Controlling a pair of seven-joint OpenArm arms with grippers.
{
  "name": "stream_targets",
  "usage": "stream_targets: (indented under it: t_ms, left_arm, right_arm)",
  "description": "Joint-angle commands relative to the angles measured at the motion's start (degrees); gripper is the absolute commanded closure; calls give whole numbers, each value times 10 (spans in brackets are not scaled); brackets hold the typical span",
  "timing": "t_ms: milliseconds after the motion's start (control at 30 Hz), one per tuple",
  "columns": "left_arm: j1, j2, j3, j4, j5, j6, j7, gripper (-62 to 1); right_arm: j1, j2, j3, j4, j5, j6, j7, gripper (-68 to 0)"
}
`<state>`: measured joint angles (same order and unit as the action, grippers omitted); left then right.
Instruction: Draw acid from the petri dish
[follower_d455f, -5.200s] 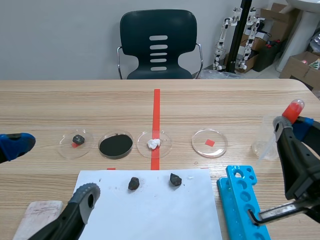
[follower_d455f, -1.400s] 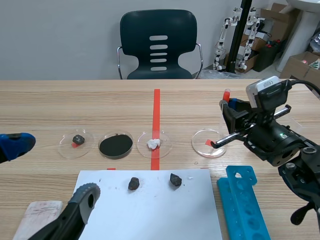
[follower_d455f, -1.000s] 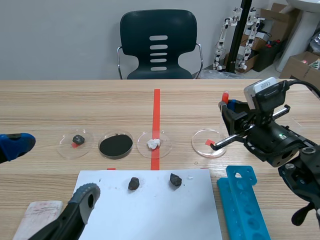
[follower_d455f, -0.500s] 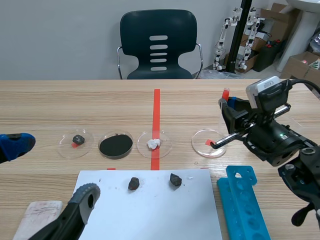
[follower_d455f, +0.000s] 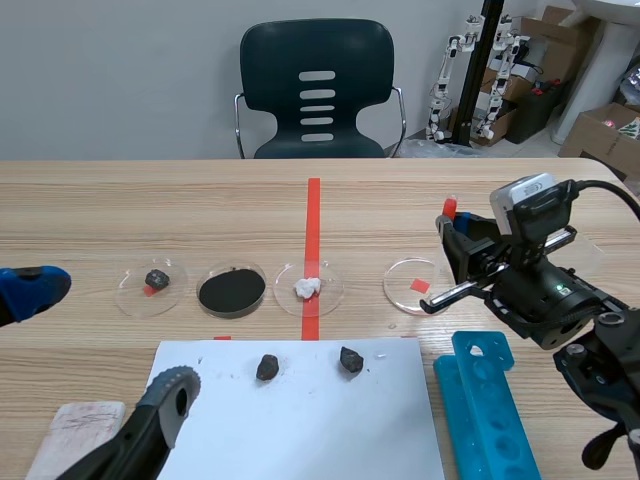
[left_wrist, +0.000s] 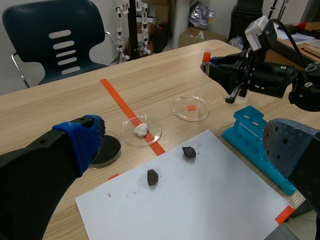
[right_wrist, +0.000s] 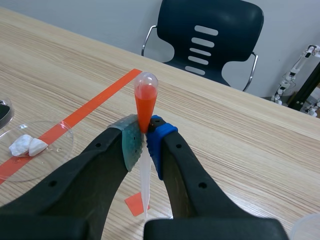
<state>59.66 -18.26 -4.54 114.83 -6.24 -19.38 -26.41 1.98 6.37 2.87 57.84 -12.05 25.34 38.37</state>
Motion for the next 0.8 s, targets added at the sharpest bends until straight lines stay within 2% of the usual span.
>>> stream_targets:
  t_ms: [0,767]
  left_arm:
    - [2,1,1,3,-4,-1,-8,-623]
    - [2,1,1,3,-4,-1,-8,-623]
  right_arm:
    - [5,8,0,6,7,0,10,-4]
    - [5,8,1,-12,7,0,10,-4]
